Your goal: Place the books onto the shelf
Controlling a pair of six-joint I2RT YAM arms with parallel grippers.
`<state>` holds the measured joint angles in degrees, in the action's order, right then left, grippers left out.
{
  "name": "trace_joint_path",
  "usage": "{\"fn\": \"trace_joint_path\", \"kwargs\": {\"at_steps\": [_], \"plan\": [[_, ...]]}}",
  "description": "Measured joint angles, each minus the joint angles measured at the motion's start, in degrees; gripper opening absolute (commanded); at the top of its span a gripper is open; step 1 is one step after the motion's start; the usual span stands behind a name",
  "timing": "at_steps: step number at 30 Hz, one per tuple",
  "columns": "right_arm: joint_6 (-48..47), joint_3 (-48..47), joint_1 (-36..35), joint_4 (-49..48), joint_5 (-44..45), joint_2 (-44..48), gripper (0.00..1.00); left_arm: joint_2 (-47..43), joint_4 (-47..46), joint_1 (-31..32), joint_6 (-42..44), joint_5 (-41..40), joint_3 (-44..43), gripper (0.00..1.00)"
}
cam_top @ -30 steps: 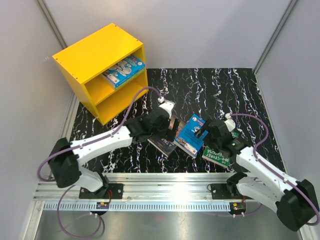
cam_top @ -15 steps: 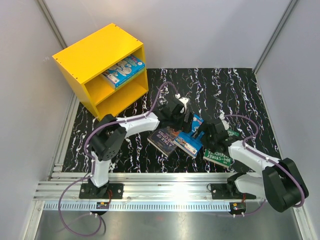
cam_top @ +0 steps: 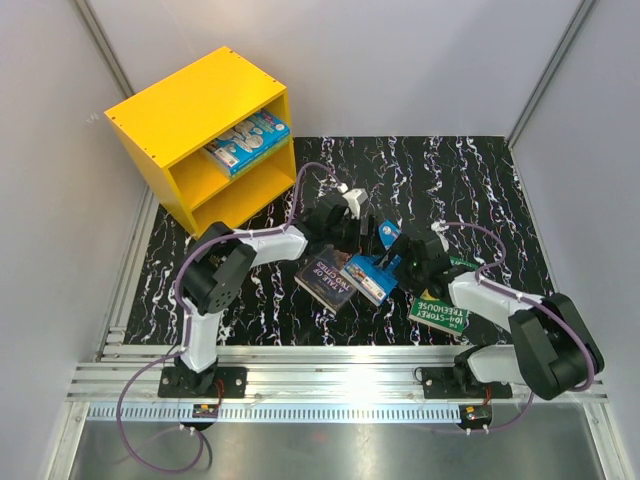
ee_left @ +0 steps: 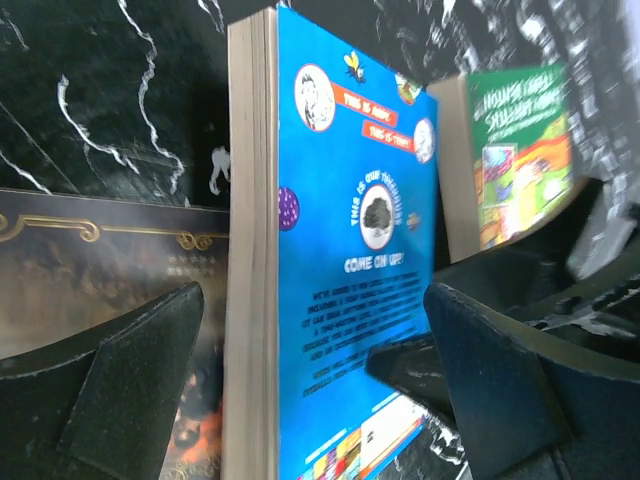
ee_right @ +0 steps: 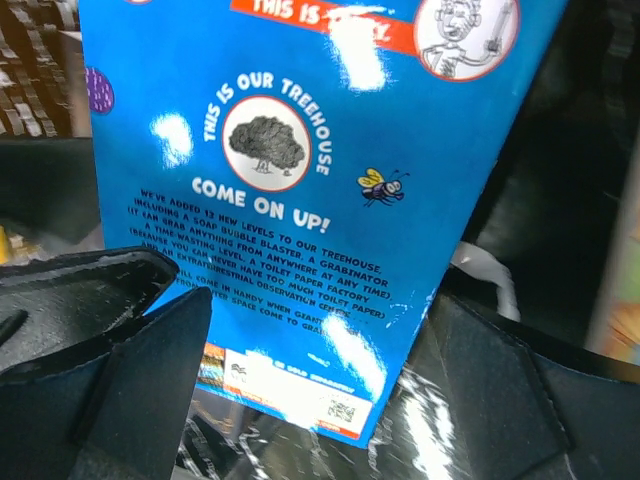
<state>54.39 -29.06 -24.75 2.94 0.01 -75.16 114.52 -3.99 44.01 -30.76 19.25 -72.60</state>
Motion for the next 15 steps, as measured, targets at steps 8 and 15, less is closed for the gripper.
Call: {"fn": "trace_joint_path", "kwargs": {"at_steps": [8, 15], "plan": [[1.77, 0.59, 0.42, -11.61, -4.79, -5.29, 0.99, 0.13, -16.41, -3.52, -8.66, 5.68, 7.78, 0.66], [2.38, 1.99, 0.57, -14.99, -5.73, -5.42, 0.98, -0.15, -16.83, -3.72, -8.02, 8.72, 9.25, 0.00]]}}
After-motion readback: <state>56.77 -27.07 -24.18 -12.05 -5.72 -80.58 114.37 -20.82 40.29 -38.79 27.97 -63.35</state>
